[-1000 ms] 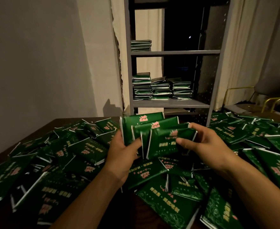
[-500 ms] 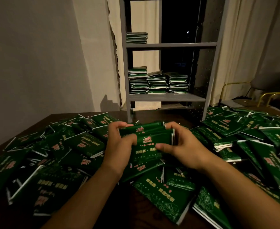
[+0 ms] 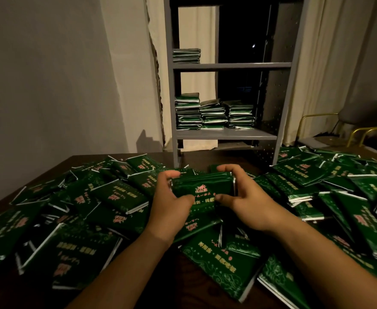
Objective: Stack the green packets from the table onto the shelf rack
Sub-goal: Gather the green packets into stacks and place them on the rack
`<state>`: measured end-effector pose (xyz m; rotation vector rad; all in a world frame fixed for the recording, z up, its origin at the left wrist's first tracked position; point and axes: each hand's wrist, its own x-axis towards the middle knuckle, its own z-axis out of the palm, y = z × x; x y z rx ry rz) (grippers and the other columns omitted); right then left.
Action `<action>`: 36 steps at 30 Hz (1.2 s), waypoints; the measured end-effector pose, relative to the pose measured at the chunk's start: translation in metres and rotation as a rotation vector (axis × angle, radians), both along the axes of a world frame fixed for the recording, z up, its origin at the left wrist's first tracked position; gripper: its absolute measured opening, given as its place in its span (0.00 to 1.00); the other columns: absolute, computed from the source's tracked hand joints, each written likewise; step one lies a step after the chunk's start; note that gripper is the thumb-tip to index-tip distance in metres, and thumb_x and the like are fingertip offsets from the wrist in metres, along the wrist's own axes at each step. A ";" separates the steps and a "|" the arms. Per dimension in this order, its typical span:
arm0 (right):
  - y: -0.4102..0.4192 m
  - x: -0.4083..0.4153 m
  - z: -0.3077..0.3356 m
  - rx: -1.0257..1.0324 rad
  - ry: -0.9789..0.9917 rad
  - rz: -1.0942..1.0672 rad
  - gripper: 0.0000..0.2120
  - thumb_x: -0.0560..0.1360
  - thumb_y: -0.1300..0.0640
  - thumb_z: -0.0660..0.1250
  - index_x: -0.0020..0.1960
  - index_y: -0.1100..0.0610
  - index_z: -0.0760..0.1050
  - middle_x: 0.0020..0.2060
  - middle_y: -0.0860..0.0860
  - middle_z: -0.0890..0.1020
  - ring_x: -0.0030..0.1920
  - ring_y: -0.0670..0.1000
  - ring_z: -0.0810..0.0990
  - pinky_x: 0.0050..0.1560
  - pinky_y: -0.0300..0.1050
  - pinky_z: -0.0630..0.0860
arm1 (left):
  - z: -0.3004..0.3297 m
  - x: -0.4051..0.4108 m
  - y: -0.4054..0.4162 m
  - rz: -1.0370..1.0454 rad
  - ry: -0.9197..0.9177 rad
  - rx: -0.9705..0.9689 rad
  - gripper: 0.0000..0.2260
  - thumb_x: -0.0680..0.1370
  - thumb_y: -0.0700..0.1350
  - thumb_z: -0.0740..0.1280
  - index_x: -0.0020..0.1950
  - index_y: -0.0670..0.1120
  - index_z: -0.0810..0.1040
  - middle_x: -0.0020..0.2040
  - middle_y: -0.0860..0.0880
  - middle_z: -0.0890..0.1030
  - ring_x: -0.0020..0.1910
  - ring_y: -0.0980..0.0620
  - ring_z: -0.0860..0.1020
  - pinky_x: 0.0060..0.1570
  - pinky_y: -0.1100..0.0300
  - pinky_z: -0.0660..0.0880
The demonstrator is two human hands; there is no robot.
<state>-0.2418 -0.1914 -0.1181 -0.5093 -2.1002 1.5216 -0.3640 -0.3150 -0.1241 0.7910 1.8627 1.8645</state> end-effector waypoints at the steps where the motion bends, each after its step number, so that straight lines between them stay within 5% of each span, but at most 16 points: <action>1: 0.001 0.001 0.003 -0.048 0.034 -0.032 0.21 0.78 0.70 0.66 0.66 0.52 0.68 0.53 0.50 0.83 0.54 0.49 0.84 0.51 0.42 0.82 | 0.004 -0.001 -0.001 0.008 -0.012 0.021 0.22 0.75 0.28 0.64 0.62 0.50 0.72 0.49 0.47 0.81 0.43 0.48 0.82 0.45 0.47 0.82; 7: -0.002 0.015 0.037 -0.131 0.119 -0.086 0.16 0.75 0.69 0.70 0.59 0.55 0.75 0.48 0.51 0.86 0.49 0.49 0.85 0.44 0.39 0.80 | 0.038 0.003 -0.006 -0.090 0.048 0.019 0.11 0.76 0.33 0.67 0.53 0.47 0.79 0.45 0.47 0.86 0.47 0.45 0.85 0.49 0.47 0.82; 12: 0.000 0.043 0.074 -0.056 0.120 -0.021 0.19 0.74 0.64 0.73 0.61 0.49 0.76 0.50 0.44 0.86 0.51 0.44 0.85 0.47 0.36 0.81 | 0.067 0.009 -0.004 -0.124 0.043 0.120 0.12 0.76 0.32 0.68 0.55 0.47 0.79 0.44 0.47 0.86 0.44 0.48 0.85 0.44 0.52 0.82; 15: 0.005 0.051 0.090 0.027 0.109 -0.106 0.18 0.72 0.60 0.75 0.60 0.51 0.77 0.52 0.47 0.86 0.55 0.48 0.83 0.61 0.50 0.78 | 0.080 0.007 0.009 -0.155 -0.052 0.161 0.13 0.76 0.31 0.67 0.55 0.45 0.79 0.45 0.45 0.86 0.49 0.43 0.84 0.54 0.43 0.80; 19: 0.009 0.054 0.103 0.173 0.155 -0.187 0.12 0.73 0.61 0.74 0.54 0.52 0.79 0.47 0.49 0.86 0.50 0.52 0.85 0.52 0.52 0.82 | 0.091 -0.002 0.031 -0.220 -0.071 0.119 0.26 0.71 0.36 0.72 0.69 0.43 0.73 0.54 0.45 0.84 0.56 0.44 0.82 0.60 0.45 0.78; 22: 0.023 0.053 0.108 0.315 0.181 -0.274 0.13 0.74 0.62 0.74 0.54 0.49 0.77 0.48 0.47 0.85 0.52 0.47 0.83 0.51 0.47 0.81 | 0.095 -0.008 0.047 -0.238 0.125 -0.006 0.18 0.77 0.39 0.72 0.67 0.44 0.75 0.55 0.47 0.84 0.51 0.52 0.84 0.50 0.59 0.80; 25: 0.040 0.048 0.112 0.394 0.213 -0.390 0.15 0.74 0.62 0.73 0.54 0.46 0.76 0.51 0.44 0.82 0.55 0.43 0.79 0.52 0.42 0.79 | 0.093 -0.015 0.062 -0.204 0.352 -0.115 0.10 0.81 0.42 0.68 0.63 0.46 0.78 0.56 0.47 0.83 0.55 0.47 0.82 0.58 0.52 0.80; 27: 0.049 0.042 0.114 0.483 0.228 -0.483 0.17 0.74 0.63 0.73 0.55 0.45 0.74 0.52 0.41 0.79 0.54 0.40 0.78 0.54 0.39 0.77 | 0.093 -0.022 0.071 -0.147 0.684 -0.260 0.13 0.82 0.45 0.65 0.67 0.47 0.77 0.61 0.49 0.79 0.58 0.49 0.79 0.62 0.53 0.77; 31: 0.062 0.027 0.107 0.998 0.174 -0.611 0.23 0.70 0.64 0.74 0.62 0.53 0.73 0.55 0.44 0.73 0.56 0.44 0.72 0.59 0.42 0.73 | 0.092 -0.029 0.089 -0.087 1.188 -0.421 0.19 0.83 0.50 0.59 0.73 0.45 0.70 0.70 0.50 0.71 0.72 0.50 0.66 0.73 0.54 0.64; 36: 0.084 -0.002 0.099 1.412 0.124 -0.662 0.23 0.67 0.70 0.71 0.62 0.64 0.74 0.56 0.58 0.75 0.54 0.57 0.76 0.41 0.45 0.79 | 0.095 -0.036 0.116 -0.069 1.312 -0.473 0.18 0.83 0.53 0.57 0.65 0.42 0.74 0.65 0.46 0.72 0.69 0.48 0.65 0.71 0.51 0.65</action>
